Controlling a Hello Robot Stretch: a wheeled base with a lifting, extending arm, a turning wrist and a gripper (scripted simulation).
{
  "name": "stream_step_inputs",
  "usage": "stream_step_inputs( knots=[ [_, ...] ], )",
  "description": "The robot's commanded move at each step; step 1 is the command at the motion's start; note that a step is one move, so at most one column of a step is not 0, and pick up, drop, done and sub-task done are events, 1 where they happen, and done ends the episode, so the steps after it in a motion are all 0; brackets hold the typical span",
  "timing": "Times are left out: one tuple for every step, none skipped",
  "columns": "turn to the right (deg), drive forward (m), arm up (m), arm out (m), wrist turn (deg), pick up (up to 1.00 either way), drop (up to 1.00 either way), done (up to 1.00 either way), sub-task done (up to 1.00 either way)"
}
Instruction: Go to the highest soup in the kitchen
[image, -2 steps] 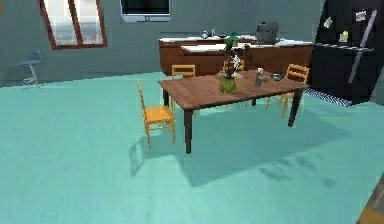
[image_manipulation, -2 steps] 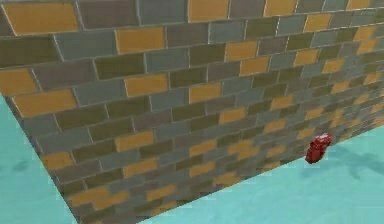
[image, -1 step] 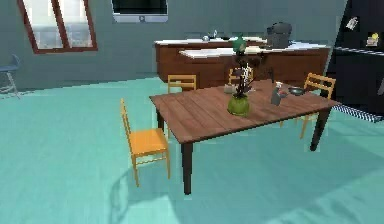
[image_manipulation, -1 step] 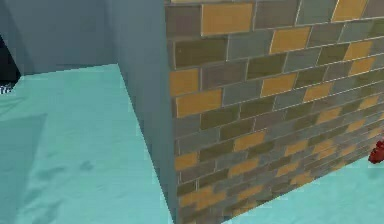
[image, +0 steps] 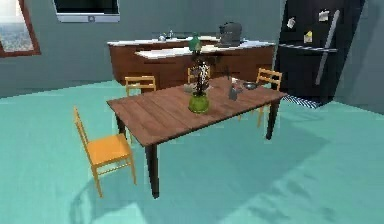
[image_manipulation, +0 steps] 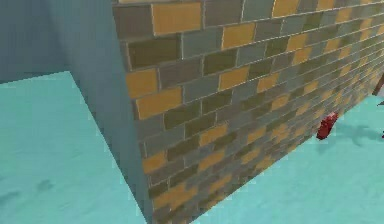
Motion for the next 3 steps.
stream_step_inputs(
  knots=[
    [0.0, 0.45, 0.00, 0.00, 0.0, 0.00, 0.00, 0.00, 0.00],
    [45.0, 0.00, 0.00, 0.00, 0.0, 0.00, 0.00, 0.00, 0.00],
    [0.0, 1.00, 0.00, 0.00, 0.0, 0.00, 0.00, 0.00, 0.00]
  ],
)
